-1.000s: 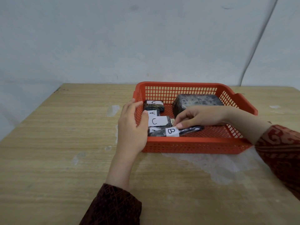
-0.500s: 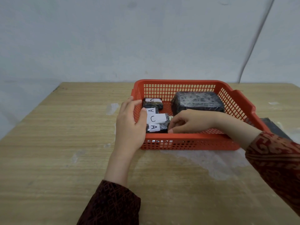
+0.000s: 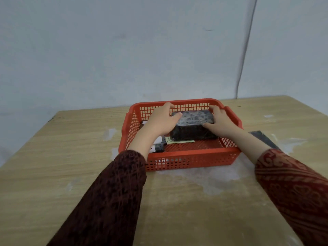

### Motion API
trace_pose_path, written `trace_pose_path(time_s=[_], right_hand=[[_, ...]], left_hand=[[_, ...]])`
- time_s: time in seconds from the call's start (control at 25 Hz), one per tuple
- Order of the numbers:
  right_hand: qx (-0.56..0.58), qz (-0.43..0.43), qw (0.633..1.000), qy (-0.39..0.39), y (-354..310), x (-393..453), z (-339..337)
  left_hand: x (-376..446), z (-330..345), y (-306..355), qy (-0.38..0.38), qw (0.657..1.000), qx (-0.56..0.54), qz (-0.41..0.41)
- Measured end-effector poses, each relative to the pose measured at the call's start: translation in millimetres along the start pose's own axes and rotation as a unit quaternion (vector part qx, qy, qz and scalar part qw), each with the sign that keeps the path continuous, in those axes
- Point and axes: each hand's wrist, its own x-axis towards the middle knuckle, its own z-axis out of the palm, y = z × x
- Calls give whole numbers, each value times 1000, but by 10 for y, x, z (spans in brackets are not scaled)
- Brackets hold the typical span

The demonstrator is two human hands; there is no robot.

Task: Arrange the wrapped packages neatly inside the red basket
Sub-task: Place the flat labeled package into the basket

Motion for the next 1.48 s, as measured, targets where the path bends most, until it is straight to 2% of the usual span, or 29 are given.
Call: trace_pose_path(time_s=[0.04,0.16,0.2,0.32,0.4,0.6,0.72,0.92,1.08,1.32,1.48], right_hand=[[-3,3,1000,-22,29,16,37],[-35,8,996,-83,104,46,105],[-37,4,996,-85,118,53,98],[-33,-16,997,-70,133,53,42],[-10,-37,998,-47,122,31,16],[15,-133,988,81,66,-81,40],[53,-174,972,150,46,-117,-36],[132,-183,968,107,3,-130,-91],[209,-136,964,90,2,-74,-122],[297,-94,948,60,59,34,-113],[331,-85,939,45,60,66,-105]], left_hand=[[98,81,-10,-24,999,34,-28],[220,293,-190,-5,977,204,-67],[239,329,-235,-14,978,195,-67],[276,359,-291,-77,993,73,-43],[282,349,-274,-72,997,5,-31],[245,309,-241,158,984,-70,-44],[187,262,-234,199,975,-90,-27],[197,188,-262,177,974,-140,-12],[201,145,-236,193,958,-210,-13],[253,128,-237,211,949,-230,37],[309,115,-261,205,929,-306,-24]])
